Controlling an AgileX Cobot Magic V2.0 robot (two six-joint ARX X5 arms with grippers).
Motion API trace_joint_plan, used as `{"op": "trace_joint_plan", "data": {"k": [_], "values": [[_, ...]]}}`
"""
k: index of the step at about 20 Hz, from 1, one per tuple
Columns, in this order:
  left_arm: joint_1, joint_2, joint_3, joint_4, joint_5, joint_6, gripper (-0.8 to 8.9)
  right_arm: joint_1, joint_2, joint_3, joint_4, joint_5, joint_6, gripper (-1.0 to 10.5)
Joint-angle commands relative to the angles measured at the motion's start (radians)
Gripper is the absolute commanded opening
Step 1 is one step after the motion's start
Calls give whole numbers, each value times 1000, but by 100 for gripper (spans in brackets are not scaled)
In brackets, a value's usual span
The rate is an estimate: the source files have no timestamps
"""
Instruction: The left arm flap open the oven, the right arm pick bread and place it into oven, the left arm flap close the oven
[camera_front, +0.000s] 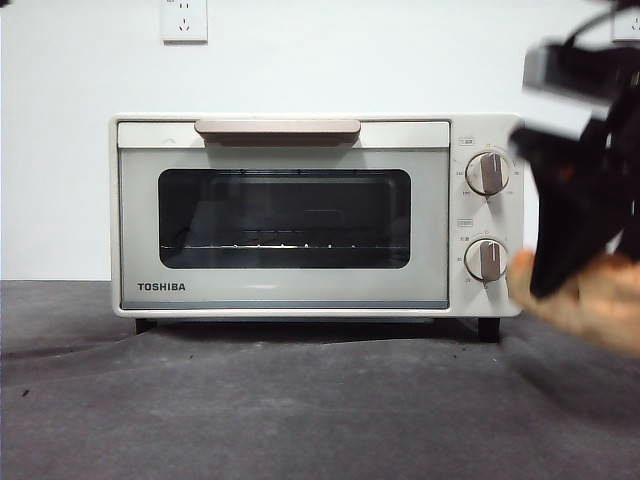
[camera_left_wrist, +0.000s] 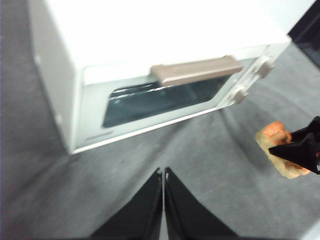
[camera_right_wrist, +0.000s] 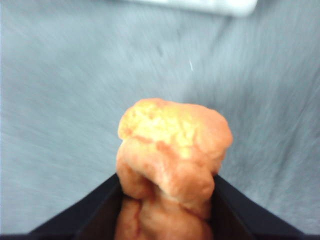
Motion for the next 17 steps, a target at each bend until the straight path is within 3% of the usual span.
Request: {"op": "trace_joint_plan", "data": {"k": [1,7,17], "values": [[-55,55,21,85,4,-56,16,7,-60,44,-47,-2,9,211],[-214,275,90,285,-76,-82,16,7,-205,147,-187,-2,-14,212],[-341,604,259,376,-217,-20,16,7,-303,243,-241,-1,-33,212]]}}
